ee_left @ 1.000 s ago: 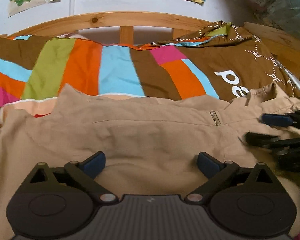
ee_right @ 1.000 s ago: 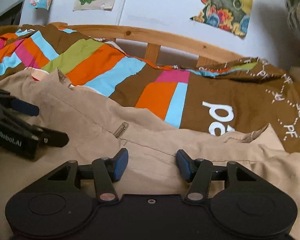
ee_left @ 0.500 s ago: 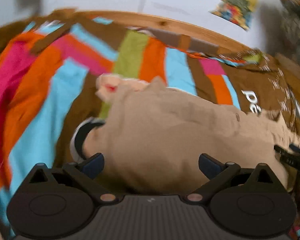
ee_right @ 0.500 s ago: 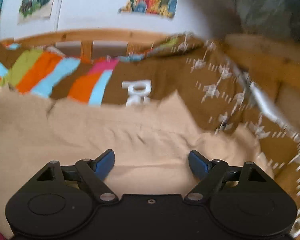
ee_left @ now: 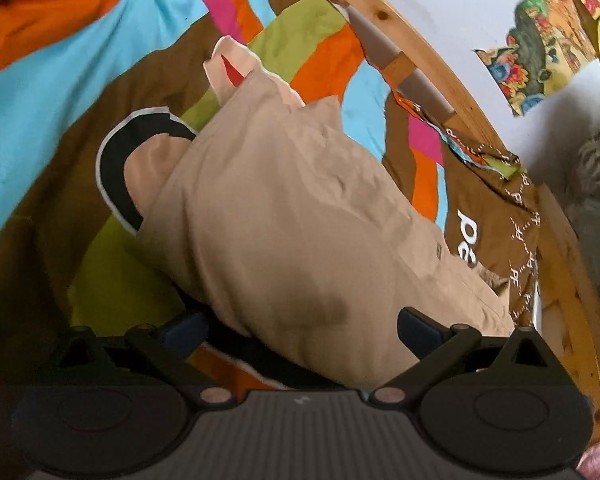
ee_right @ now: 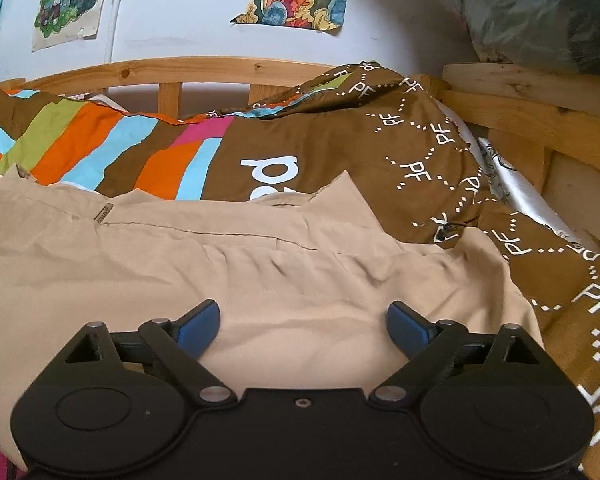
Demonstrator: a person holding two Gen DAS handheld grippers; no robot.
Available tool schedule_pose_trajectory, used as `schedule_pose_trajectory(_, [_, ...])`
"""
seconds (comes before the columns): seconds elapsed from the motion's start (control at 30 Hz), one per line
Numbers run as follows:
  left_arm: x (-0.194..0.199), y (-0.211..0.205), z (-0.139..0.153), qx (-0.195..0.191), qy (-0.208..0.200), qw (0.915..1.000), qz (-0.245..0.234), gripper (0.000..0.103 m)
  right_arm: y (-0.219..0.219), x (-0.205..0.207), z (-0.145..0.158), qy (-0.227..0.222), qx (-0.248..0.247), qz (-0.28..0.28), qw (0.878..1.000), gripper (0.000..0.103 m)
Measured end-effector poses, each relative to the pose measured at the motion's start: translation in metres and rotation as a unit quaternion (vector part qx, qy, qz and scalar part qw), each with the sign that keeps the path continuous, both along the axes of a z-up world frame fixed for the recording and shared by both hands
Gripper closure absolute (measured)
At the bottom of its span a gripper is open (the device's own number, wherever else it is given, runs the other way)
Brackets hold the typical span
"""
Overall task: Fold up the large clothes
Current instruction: 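Grasp the folded jacket end with the left tool while the right tool grasps its edge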
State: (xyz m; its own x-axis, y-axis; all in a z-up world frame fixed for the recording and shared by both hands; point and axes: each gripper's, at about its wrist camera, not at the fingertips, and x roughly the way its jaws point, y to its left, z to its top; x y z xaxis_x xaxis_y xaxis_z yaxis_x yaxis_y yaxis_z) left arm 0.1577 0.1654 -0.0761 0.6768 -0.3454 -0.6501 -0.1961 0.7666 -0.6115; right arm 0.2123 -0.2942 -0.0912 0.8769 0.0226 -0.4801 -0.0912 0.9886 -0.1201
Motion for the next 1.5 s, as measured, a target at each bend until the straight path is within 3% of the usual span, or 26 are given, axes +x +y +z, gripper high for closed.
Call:
schedule_pose_trajectory(0.13, [0.003,0.004,-0.009,0.008,-0.004,0.9999,0.006,0.001,0.004,-0.012,0.010,-0.001,0.000,-0.002,1.000,0.006])
schedule_pose_trajectory(0.27, [0.005,0.009,-0.011,-0.004,-0.004,0.9999,0.015,0.001,0.015,-0.059,0.036,-0.052,0.035,0.019,0.998,0.001])
schedule_pose_trajectory(0.33, [0.005,0.011,-0.011,-0.009,-0.011,0.9997,0.019,0.002,0.021,-0.072,0.039,-0.030,0.052,0.039,0.997,0.001])
schedule_pose_trajectory(0.47, [0.000,0.018,-0.008,-0.006,-0.038,0.9978,0.054,0.022,0.023,-0.091,0.035,0.021,0.098,0.063,0.993,0.001])
schedule_pose_trajectory(0.6, [0.004,0.022,-0.014,-0.010,-0.032,0.9973,0.065,0.039,0.022,-0.093,0.033,0.046,0.140,0.059,0.987,0.001])
schedule_pose_trajectory(0.77, [0.009,0.025,-0.020,-0.016,-0.027,0.9974,0.065,0.047,0.024,-0.090,0.031,0.050,0.151,0.046,0.986,0.001])
schedule_pose_trajectory(0.87, [0.007,0.024,-0.020,-0.009,-0.027,0.9973,0.067,0.052,0.032,-0.083,0.035,0.029,0.130,0.057,0.989,0.002])
schedule_pose_trajectory(1.0, [0.006,0.021,-0.019,0.005,-0.030,0.9974,0.066,0.052,0.056,-0.067,0.046,-0.036,0.053,0.090,0.994,0.003])
schedule_pose_trajectory(1.1, [0.006,0.018,-0.018,0.020,-0.030,0.9973,0.063,0.051,0.076,-0.046,0.042,-0.038,0.000,0.100,0.994,0.003])
schedule_pose_trajectory(1.3, [0.005,0.017,-0.016,0.025,-0.023,0.9972,0.066,0.047,0.089,-0.029,0.010,0.015,0.010,0.112,0.994,0.001])
schedule_pose_trajectory(1.5, [0.005,0.019,-0.019,0.020,-0.020,0.9976,0.064,0.047,0.078,-0.029,-0.003,0.017,0.053,0.112,0.992,0.001])
